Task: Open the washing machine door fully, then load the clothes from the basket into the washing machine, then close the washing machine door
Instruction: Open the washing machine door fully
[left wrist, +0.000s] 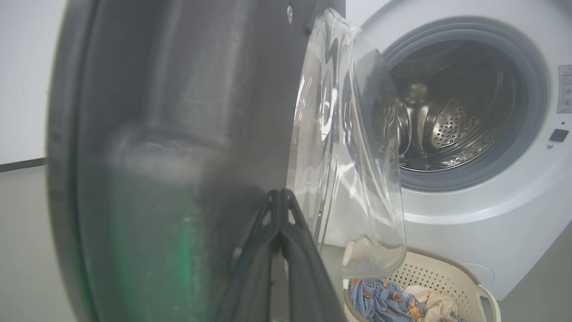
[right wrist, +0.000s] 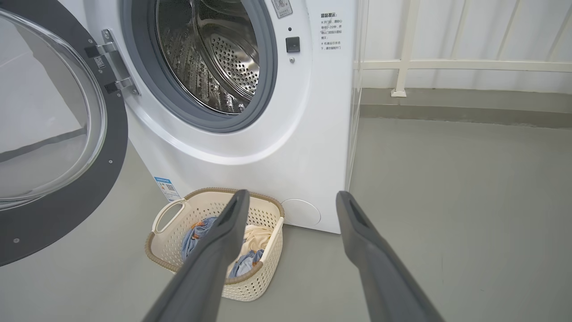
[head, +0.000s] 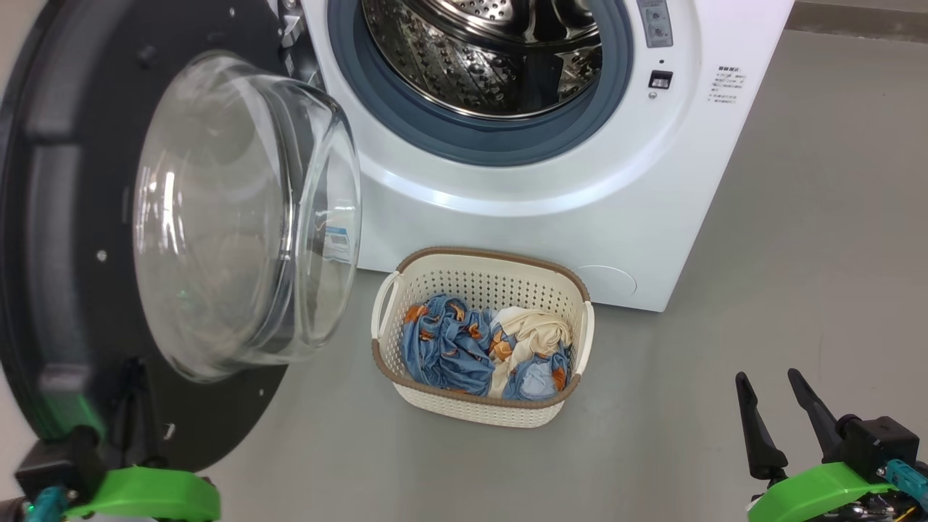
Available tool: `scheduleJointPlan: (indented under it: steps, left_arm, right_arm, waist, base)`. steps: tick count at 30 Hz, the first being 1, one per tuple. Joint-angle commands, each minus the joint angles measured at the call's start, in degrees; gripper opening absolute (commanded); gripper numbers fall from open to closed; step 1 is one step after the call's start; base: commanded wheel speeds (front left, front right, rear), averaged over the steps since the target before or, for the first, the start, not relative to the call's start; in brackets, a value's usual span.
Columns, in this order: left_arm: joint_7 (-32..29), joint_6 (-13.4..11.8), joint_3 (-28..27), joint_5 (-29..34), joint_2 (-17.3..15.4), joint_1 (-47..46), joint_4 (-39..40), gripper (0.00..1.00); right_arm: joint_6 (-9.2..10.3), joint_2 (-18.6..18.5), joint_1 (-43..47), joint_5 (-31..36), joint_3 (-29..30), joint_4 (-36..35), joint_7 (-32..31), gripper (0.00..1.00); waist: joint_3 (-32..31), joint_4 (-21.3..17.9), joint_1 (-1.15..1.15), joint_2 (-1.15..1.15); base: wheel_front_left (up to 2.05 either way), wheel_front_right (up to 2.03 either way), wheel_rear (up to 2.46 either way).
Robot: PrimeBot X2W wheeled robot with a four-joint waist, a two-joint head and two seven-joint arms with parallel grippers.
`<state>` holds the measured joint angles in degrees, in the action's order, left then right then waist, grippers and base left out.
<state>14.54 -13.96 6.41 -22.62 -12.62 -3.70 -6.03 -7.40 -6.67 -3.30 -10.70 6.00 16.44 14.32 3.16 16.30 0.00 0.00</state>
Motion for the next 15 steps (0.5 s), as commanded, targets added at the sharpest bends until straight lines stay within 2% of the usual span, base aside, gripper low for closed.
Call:
scheduleJointPlan:
  steps: [1, 15]
  left_arm:
    - [-0.3, -1.0, -3.8, -0.6, -2.7, -1.9, 0.3, 0.00]
    - [0.1, 0.3, -11.3, -4.9, -6.7, -8.2, -10.0, 0.00]
  right_arm:
    - [-0.09, -0.9, 0.0, -0.4, -1.6, -1.1, 0.7, 1.00]
    - [-0.09, -3.3, -1.1, -0.3, -2.8, -1.1, 0.7, 1.00]
  waist:
    - [0.1, 0.1, 0.00, 0.00]
    - [3.1, -0.5, 0.00, 0.00]
  base:
    - [0.00, 0.00, 0.00]
    - [0.00, 0.00, 0.00]
